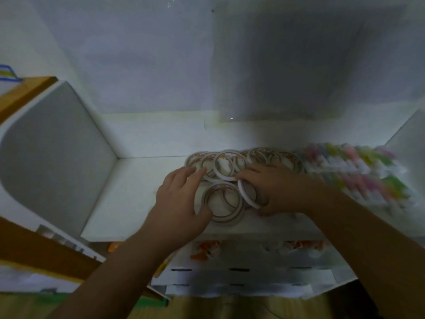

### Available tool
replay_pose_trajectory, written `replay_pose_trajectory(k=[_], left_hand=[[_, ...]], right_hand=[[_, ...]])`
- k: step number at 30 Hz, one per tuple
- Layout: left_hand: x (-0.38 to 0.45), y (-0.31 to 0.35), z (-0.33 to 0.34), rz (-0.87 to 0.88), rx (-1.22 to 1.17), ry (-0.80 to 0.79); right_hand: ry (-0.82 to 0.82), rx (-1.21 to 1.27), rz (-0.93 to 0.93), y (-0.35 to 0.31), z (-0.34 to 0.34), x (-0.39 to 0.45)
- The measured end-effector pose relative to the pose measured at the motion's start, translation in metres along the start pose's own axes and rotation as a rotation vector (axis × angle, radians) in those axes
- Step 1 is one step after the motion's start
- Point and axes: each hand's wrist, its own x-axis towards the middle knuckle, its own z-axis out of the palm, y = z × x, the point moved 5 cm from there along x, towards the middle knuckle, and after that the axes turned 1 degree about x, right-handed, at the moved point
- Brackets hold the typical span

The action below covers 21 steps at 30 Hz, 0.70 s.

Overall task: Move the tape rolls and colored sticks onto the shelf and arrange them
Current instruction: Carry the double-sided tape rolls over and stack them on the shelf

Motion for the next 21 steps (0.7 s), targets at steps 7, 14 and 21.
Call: replay_pose_trajectory(k=[7,14,21], left_hand=[[0.0,0.005,0.005,-0.005,0.023,-0.07],[0.017,0.019,0.024,-0.067,0.007,-0.132],[0.026,0.039,0.04,-0.116,0.107,-0.178]], right_hand=[[0.23,0.251,-0.108,0.006,-0.017,-0.009],[0.286,0.465,-0.12,0.006,-0.026,-0.016],[0.46,0.393,0.014,0.018,-0.037,-0.056]])
